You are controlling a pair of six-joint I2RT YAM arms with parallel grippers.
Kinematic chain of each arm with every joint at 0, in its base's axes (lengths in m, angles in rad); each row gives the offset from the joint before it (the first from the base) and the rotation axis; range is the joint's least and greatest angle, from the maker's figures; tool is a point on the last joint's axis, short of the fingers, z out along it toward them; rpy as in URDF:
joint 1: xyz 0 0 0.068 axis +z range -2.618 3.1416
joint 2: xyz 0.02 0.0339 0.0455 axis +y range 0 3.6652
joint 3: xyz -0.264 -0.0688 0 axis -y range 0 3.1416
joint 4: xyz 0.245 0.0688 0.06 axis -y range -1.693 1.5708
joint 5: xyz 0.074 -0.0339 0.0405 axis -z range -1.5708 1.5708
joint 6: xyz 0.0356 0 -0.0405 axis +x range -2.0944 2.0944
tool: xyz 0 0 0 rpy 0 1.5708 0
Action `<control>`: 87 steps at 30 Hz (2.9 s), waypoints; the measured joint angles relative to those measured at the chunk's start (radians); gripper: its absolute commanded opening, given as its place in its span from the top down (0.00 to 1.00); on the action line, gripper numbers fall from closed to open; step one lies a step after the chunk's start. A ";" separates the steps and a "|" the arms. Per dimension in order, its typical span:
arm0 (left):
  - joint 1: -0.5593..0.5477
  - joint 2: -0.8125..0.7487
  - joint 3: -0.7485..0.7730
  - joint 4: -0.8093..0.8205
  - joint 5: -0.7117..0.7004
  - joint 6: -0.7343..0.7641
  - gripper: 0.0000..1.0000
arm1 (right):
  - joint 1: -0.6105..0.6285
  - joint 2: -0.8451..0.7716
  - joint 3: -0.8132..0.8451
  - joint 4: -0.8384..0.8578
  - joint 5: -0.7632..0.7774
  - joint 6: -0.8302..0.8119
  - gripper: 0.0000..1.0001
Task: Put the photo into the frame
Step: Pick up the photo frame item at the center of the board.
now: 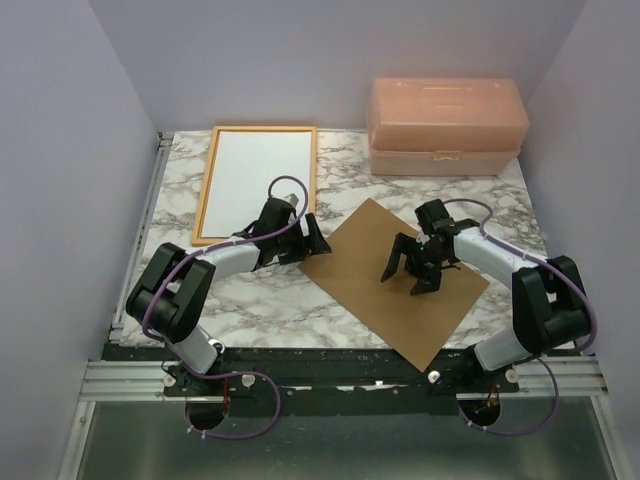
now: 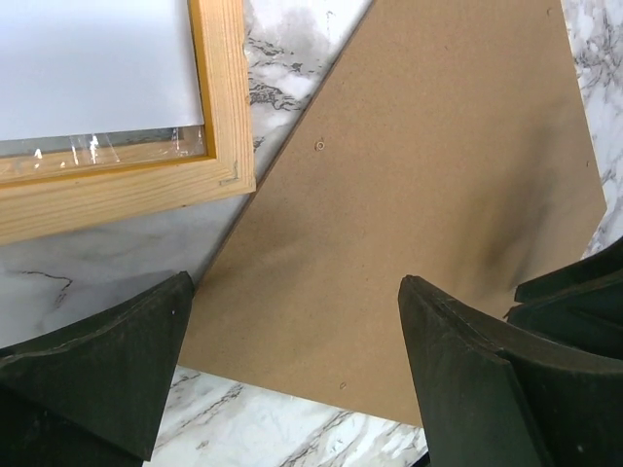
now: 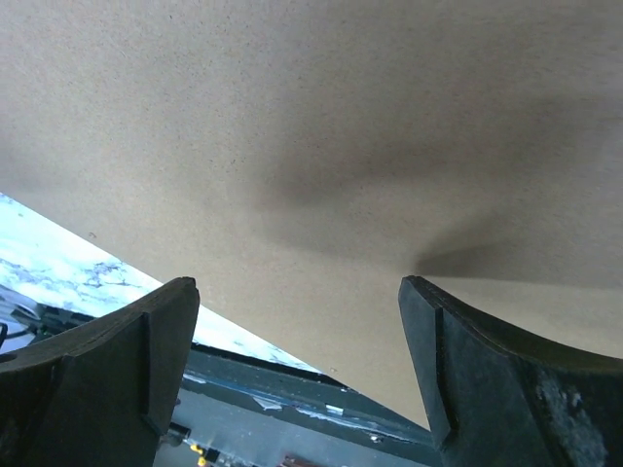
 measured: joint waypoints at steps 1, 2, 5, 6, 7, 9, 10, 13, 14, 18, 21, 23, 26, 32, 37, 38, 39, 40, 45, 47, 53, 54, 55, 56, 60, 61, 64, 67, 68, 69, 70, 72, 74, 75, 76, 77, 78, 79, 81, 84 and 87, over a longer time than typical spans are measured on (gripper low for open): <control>-0.002 -0.005 -0.009 0.017 -0.006 -0.006 0.13 | -0.003 -0.011 0.000 -0.006 0.010 0.000 0.06; -0.006 -0.011 -0.021 0.037 -0.018 -0.018 0.13 | -0.008 -0.023 0.002 -0.011 0.020 0.000 0.06; -0.012 -0.022 -0.037 0.060 -0.037 -0.037 0.14 | -0.021 -0.045 0.002 -0.015 0.042 0.001 0.05; -0.014 -0.023 -0.038 0.060 -0.042 -0.042 0.14 | -0.024 -0.046 0.002 -0.014 0.045 0.002 0.05; -0.014 -0.025 -0.037 0.059 -0.043 -0.045 0.14 | -0.027 -0.045 -0.001 -0.011 0.045 0.002 0.06; -0.014 -0.028 -0.036 0.054 -0.044 -0.050 0.14 | -0.028 -0.042 -0.014 -0.002 0.043 0.003 0.06; -0.014 -0.034 -0.035 0.045 -0.044 -0.050 0.15 | -0.029 -0.039 -0.022 0.005 0.041 0.005 0.06; -0.014 -0.060 -0.032 0.022 -0.044 -0.051 0.15 | -0.030 -0.021 -0.043 0.023 0.015 0.011 0.07; -0.014 -0.068 -0.029 0.015 -0.043 -0.051 0.16 | -0.033 -0.020 -0.043 0.027 0.004 0.014 0.07; -0.014 -0.105 -0.019 -0.012 -0.035 -0.053 0.17 | -0.039 -0.006 -0.045 0.059 -0.064 0.025 0.07; -0.014 -0.123 -0.019 -0.015 -0.030 -0.057 0.17 | -0.039 0.015 -0.042 0.084 -0.119 0.029 0.07; -0.008 -0.136 -0.033 -0.003 -0.020 -0.066 0.17 | -0.039 0.040 -0.030 0.094 -0.152 0.031 0.08; 0.012 -0.172 -0.077 0.013 0.001 -0.083 0.17 | -0.034 0.101 0.007 0.101 -0.219 0.037 0.08; 0.071 -0.265 -0.164 0.003 0.070 -0.104 0.18 | 0.034 0.208 0.093 0.122 -0.308 0.067 0.08; 0.096 -0.314 -0.196 -0.008 0.106 -0.107 0.18 | 0.110 0.277 0.171 0.158 -0.347 0.094 0.08; 0.100 -0.330 -0.207 -0.013 0.109 -0.107 0.19 | 0.123 0.287 0.182 0.164 -0.353 0.099 0.08; 0.105 -0.345 -0.218 -0.019 0.111 -0.106 0.19 | 0.134 0.296 0.191 0.170 -0.358 0.104 0.08; 0.109 -0.359 -0.230 -0.026 0.114 -0.106 0.20 | 0.143 0.303 0.196 0.179 -0.364 0.108 0.08; 0.120 -0.402 -0.285 -0.024 0.117 -0.100 0.20 | 0.165 0.319 0.200 0.206 -0.388 0.122 0.09; 0.123 -0.404 -0.304 -0.006 0.117 -0.098 0.20 | 0.169 0.320 0.198 0.215 -0.392 0.122 0.08; 0.140 -0.348 -0.333 0.059 0.134 -0.085 0.16 | 0.169 0.320 0.175 0.257 -0.410 0.124 0.09; 0.142 -0.333 -0.331 0.064 0.140 -0.081 0.15 | 0.169 0.320 0.172 0.263 -0.414 0.125 0.09; 0.145 -0.312 -0.323 0.066 0.145 -0.073 0.15 | 0.169 0.319 0.170 0.268 -0.420 0.126 0.09; 0.147 -0.290 -0.311 0.066 0.157 -0.066 0.15 | 0.169 0.319 0.167 0.273 -0.424 0.126 0.09; 0.153 -0.194 -0.251 0.069 0.223 -0.041 0.16 | 0.169 0.318 0.159 0.288 -0.430 0.125 0.09; 0.153 -0.171 -0.233 0.071 0.238 -0.035 0.17 | 0.169 0.317 0.158 0.291 -0.431 0.125 0.09; 0.160 -0.095 -0.174 0.085 0.294 -0.017 0.22 | 0.169 0.317 0.157 0.300 -0.432 0.124 0.09; 0.166 -0.037 -0.141 0.123 0.341 0.002 0.28 | 0.169 0.318 0.154 0.309 -0.431 0.121 0.09; 0.169 -0.030 -0.140 0.132 0.351 0.008 0.30 | 0.169 0.318 0.154 0.312 -0.431 0.120 0.09; 0.171 -0.023 -0.140 0.142 0.360 0.013 0.33 | 0.169 0.318 0.154 0.312 -0.431 0.120 0.09; 0.175 -0.016 -0.140 0.149 0.370 0.022 0.37 | 0.169 0.318 0.154 0.313 -0.431 0.120 0.09; 0.179 -0.007 -0.140 0.157 0.380 0.037 0.47 | 0.169 0.318 0.154 0.313 -0.431 0.118 0.09; 0.182 0.003 -0.139 0.164 0.385 0.050 0.57 | 0.169 0.318 0.154 0.314 -0.431 0.116 0.09; 0.185 0.010 -0.139 0.167 0.385 0.056 0.62 | 0.169 0.318 0.155 0.313 -0.431 0.112 0.09; 0.187 0.014 -0.139 0.169 0.386 0.062 0.65 | 0.169 0.318 0.155 0.313 -0.431 0.112 0.09; 0.192 0.020 -0.139 0.170 0.385 0.067 0.70 | 0.169 0.318 0.156 0.312 -0.431 0.110 0.09; 0.195 0.022 -0.139 0.171 0.386 0.069 0.73 | 0.169 0.318 0.158 0.309 -0.431 0.106 0.09; 0.197 0.022 -0.140 0.172 0.386 0.071 0.79 | 0.169 0.317 0.161 0.304 -0.430 0.103 0.09; 0.201 0.021 -0.140 0.176 0.385 0.078 0.88 | 0.169 0.316 0.172 0.287 -0.425 0.094 0.09; 0.206 0.010 -0.136 0.168 0.386 0.086 0.99 | 0.171 0.303 0.188 0.252 -0.411 0.077 0.09; 0.203 -0.035 -0.112 0.141 0.403 0.097 1.00 | 0.172 0.276 0.206 0.209 -0.377 0.061 0.08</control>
